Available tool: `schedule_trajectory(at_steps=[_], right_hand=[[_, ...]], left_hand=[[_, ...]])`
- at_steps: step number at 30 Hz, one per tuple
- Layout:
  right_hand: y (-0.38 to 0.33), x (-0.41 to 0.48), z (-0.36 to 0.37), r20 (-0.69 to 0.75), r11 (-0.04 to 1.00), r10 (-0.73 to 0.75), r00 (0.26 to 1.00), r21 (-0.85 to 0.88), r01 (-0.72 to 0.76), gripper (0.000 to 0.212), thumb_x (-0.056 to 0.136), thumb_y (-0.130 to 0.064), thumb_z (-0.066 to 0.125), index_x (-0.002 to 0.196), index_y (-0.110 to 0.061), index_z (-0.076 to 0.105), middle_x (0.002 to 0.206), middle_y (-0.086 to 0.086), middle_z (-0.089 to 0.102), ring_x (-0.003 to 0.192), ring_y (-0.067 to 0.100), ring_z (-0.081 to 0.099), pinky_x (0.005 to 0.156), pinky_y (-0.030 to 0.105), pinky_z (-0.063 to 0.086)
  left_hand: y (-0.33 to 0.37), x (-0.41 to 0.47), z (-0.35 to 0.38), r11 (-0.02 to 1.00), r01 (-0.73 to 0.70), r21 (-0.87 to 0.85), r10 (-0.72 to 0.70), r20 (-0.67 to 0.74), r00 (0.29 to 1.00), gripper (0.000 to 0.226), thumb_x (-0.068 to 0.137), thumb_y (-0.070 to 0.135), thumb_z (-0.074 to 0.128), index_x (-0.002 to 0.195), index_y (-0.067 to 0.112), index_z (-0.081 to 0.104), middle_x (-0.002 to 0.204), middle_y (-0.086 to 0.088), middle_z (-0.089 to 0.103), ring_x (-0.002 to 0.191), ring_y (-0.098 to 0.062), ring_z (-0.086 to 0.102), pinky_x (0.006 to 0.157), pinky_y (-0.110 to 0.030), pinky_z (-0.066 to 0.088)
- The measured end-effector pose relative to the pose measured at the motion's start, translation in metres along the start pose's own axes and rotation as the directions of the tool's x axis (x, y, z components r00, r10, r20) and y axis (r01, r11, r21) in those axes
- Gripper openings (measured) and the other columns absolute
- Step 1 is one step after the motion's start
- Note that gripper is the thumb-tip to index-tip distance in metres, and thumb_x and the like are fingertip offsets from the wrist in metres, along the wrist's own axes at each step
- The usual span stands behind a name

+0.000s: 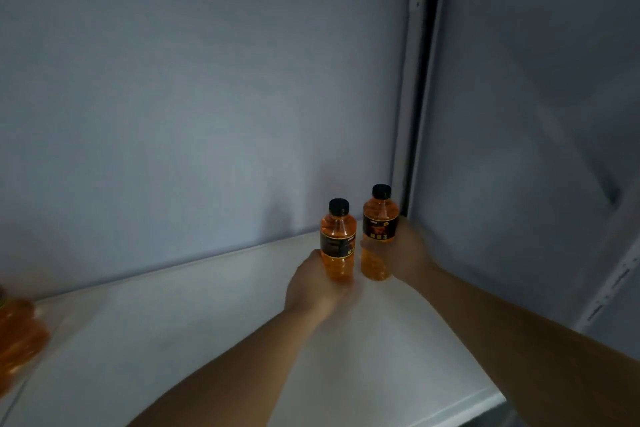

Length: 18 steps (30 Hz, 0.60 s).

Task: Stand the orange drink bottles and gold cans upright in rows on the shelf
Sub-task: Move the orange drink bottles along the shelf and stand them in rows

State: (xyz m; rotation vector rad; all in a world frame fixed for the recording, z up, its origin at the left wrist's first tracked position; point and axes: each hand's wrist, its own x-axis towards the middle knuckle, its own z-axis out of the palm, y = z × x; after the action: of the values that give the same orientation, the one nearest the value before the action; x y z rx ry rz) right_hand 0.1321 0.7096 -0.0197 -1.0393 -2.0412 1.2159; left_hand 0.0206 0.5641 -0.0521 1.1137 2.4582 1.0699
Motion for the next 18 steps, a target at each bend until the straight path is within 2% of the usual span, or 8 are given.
schedule_trajectory(at_steps=[3,5,9,12,18], right_hand=[[0.0,0.018,0.0,-0.013,1.0,0.019,1.0,0.007,-0.019,0.055,0.077,-0.022,0.085,0.125,-0.016,0.058,0.114,0.004,0.069,0.107,0.027,0.066,0.097,0.052,0.052],[-0.001,0.029,0.001,-0.016,1.0,0.028,0.999,-0.01,-0.028,0.054,0.078,-0.026,0.084,0.123,-0.019,0.056,0.113,0.003,0.069,0.106,0.027,0.065,0.096,0.052,0.052],[-0.002,0.047,0.003,-0.014,0.999,0.017,1.0,-0.047,-0.017,0.045,0.079,-0.033,0.082,0.115,-0.024,0.057,0.104,-0.001,0.069,0.099,0.023,0.066,0.088,0.044,0.054],[-0.004,0.059,0.007,-0.003,0.998,0.016,1.0,-0.059,-0.016,0.044,0.08,-0.033,0.081,0.115,-0.026,0.054,0.101,-0.003,0.066,0.095,0.021,0.063,0.078,0.035,0.048],[-0.005,0.076,0.01,0.015,0.993,0.005,1.0,-0.119,-0.003,0.043,0.081,-0.028,0.078,0.117,-0.022,0.054,0.105,0.0,0.067,0.098,0.024,0.065,0.087,0.042,0.055]], left_hand=[[0.007,0.023,0.007,1.0,-0.004,-0.004,0.004,-0.002,1.0,0.032,0.075,0.049,0.073,0.09,0.039,0.047,0.082,0.017,0.057,0.074,-0.003,0.055,0.064,-0.025,0.044],[0.009,0.036,0.01,1.0,-0.009,0.0,0.009,-0.003,1.0,0.029,0.075,0.05,0.069,0.094,0.038,0.051,0.087,0.016,0.06,0.077,-0.006,0.058,0.069,-0.027,0.047],[0.009,0.059,0.014,1.0,0.004,0.009,-0.004,-0.031,1.0,0.029,0.078,0.05,0.064,0.101,0.036,0.056,0.1,0.011,0.067,0.091,-0.016,0.065,0.079,-0.033,0.051],[0.009,0.075,0.016,0.999,0.025,0.021,-0.024,-0.059,0.998,0.026,0.084,0.048,0.066,0.104,0.036,0.055,0.099,0.011,0.067,0.088,-0.016,0.064,0.078,-0.033,0.051],[0.008,0.099,0.019,0.997,0.073,0.026,-0.071,-0.063,0.995,0.028,0.084,0.041,0.066,0.107,0.033,0.054,0.102,0.006,0.069,0.089,-0.018,0.065,0.08,-0.035,0.055]])
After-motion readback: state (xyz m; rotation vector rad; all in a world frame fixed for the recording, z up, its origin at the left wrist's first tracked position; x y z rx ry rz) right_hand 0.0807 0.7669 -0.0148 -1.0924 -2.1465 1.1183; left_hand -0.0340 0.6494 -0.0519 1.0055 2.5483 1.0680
